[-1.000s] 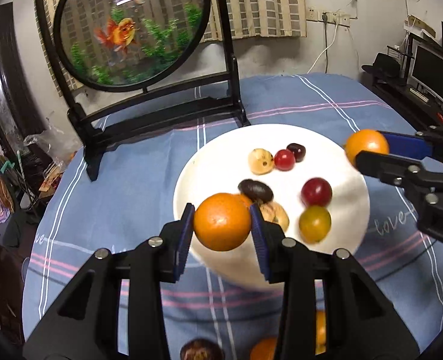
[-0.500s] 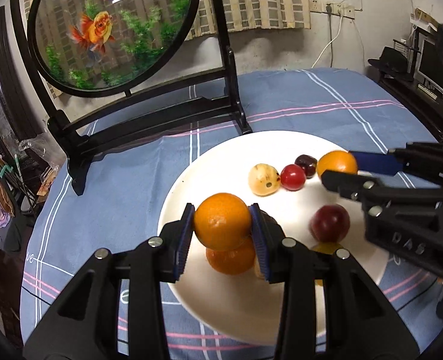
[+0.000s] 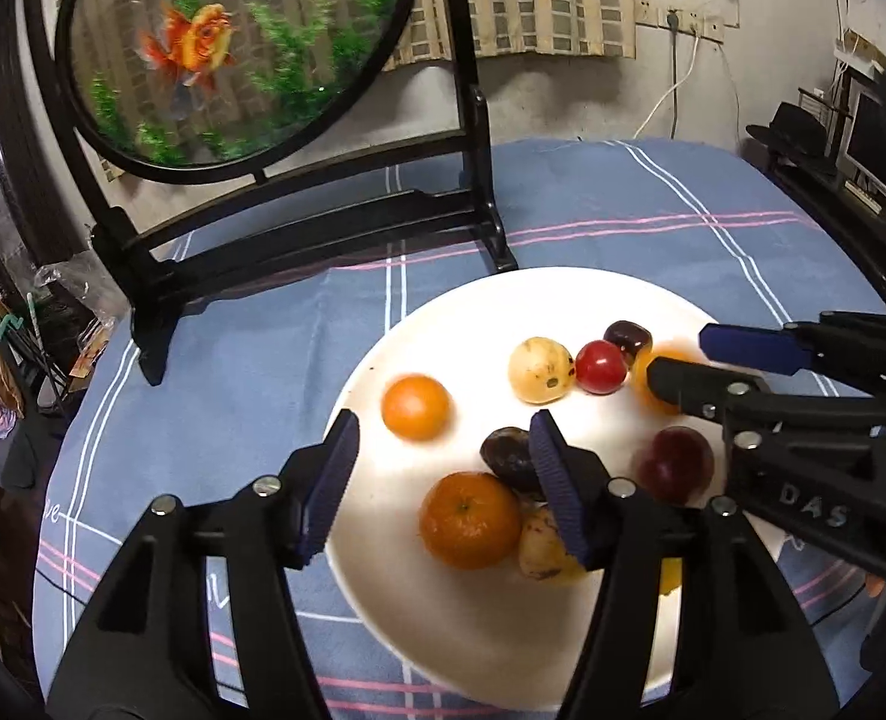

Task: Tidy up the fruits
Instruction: 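Lower both oranges onto the plate and open both tools, then move both tools back to the fruit cluster, then grasp a dark red plum with the right tool while the left grasps a pale tan round fruit, then carry the tan fruit and dark red plum over the plate, then lower both fruits onto the plate and open both tools, then move both tools back to the fruit cluster, then grasp a large tan fruit with the right tool while the left grasps a small yellow-green fruit, then carry the yellow-green fruit and large tan fruit over the plate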

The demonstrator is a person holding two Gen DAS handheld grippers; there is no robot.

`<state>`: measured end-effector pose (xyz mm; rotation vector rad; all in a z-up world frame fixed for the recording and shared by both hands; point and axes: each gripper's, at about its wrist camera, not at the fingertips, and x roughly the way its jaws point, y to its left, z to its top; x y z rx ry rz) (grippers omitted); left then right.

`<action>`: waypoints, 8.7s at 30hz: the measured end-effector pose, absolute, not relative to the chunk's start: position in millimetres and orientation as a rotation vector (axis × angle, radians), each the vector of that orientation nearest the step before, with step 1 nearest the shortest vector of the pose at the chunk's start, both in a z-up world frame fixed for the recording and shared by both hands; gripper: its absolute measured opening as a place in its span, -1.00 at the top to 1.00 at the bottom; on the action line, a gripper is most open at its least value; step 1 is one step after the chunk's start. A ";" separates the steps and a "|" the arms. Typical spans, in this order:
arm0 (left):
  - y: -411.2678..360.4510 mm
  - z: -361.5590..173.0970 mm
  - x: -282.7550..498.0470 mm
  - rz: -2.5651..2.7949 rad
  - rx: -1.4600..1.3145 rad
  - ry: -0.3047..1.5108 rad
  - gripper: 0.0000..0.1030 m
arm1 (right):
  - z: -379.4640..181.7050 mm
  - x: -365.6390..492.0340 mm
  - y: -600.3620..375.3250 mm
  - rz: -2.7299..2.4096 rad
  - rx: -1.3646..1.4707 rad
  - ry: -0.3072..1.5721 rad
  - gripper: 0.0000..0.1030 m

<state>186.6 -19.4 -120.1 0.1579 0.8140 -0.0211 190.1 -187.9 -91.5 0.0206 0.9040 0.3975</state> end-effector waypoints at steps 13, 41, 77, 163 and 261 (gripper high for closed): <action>5.7 -49.9 85.8 -0.011 0.164 0.702 -0.35 | -2.6 71.9 -213.8 0.468 0.022 0.733 -0.20; 34.0 -137.6 -50.3 -0.167 0.062 0.911 -0.44 | -148.2 -84.2 -139.6 0.707 -0.304 0.915 0.38; -25.2 -165.1 -63.8 -0.133 0.145 0.904 0.09 | -150.7 -92.4 -205.9 0.667 -0.184 0.911 0.38; -42.8 -135.6 167.7 -0.032 0.278 0.745 -0.33 | -105.6 182.4 -186.0 0.438 -0.018 0.874 -0.15; -19.0 -100.0 -11.7 0.000 0.134 0.741 0.46 | -60.4 -34.8 -170.9 0.469 -0.065 0.688 0.16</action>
